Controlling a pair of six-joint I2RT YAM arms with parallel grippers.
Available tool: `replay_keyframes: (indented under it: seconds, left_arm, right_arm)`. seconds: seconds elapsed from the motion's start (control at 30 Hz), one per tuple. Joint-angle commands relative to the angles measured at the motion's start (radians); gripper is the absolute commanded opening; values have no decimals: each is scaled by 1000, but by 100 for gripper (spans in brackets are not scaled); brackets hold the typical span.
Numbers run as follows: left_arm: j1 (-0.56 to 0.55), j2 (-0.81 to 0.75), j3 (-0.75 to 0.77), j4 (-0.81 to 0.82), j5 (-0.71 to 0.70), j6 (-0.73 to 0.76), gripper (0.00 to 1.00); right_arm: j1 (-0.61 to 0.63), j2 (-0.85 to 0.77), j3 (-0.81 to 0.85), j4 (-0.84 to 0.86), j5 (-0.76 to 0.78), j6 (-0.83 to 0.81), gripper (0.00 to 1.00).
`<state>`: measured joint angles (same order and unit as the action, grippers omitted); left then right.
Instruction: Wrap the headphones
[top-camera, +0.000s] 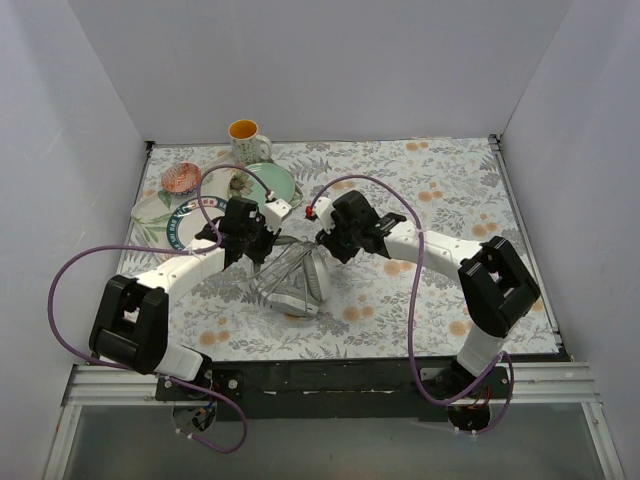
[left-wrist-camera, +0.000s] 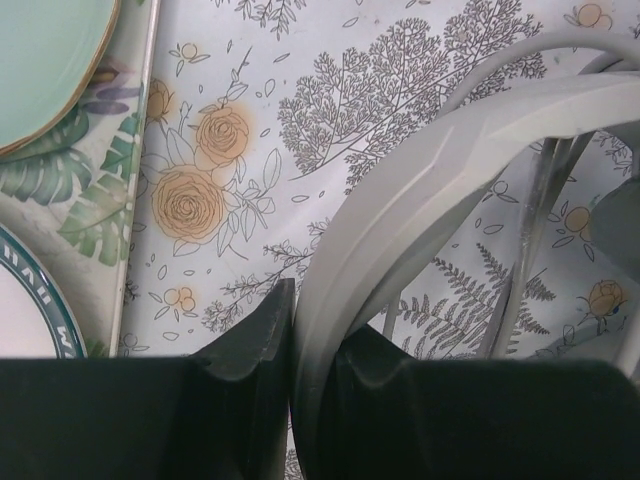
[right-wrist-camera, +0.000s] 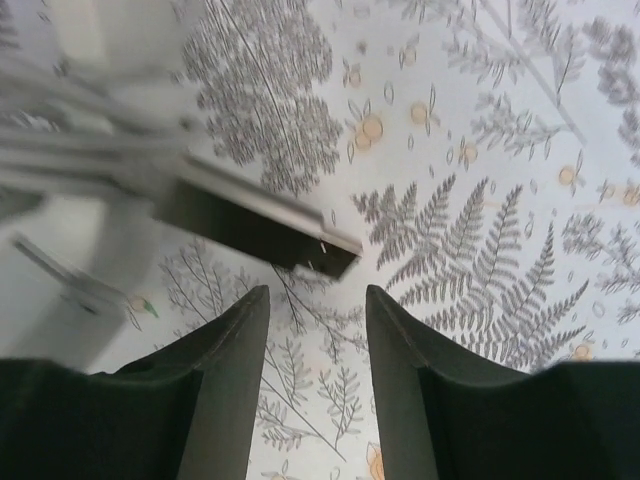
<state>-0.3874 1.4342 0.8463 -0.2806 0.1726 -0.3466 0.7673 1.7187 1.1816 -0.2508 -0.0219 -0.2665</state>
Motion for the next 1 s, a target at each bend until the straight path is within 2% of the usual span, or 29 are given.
replay_keyframes:
  seconds: [0.0,0.1,0.13,0.33,0.73,0.87,0.97]
  left_arm:
    - [5,-38,48,-43,14,-15,4]
    - [7,-34,43,-49,10,-15,4]
    - [7,-35,42,-49,4,-14,4]
    - [31,-70,-1,-61,-4,9,4]
    - [281,-159,-102,-195,152,107,5]
    - [380,-176,-144,-206,203,136,6]
    - [424,-164,-180,-181,183,159,10]
  right_arm:
    - [-37,-31,-46,27,-3,-8,52]
    - [-43,-39,-56,31,-3,1,54]
    - [-43,-44,-65,34,-4,6,60]
    - [-45,-117,-109,51,0,21,61]
    - [-45,-306,-155,48,-7,52,61]
    - [-45,-356,-178,64,-32,65,61]
    - [-45,-381,-189,67,-27,67,61]
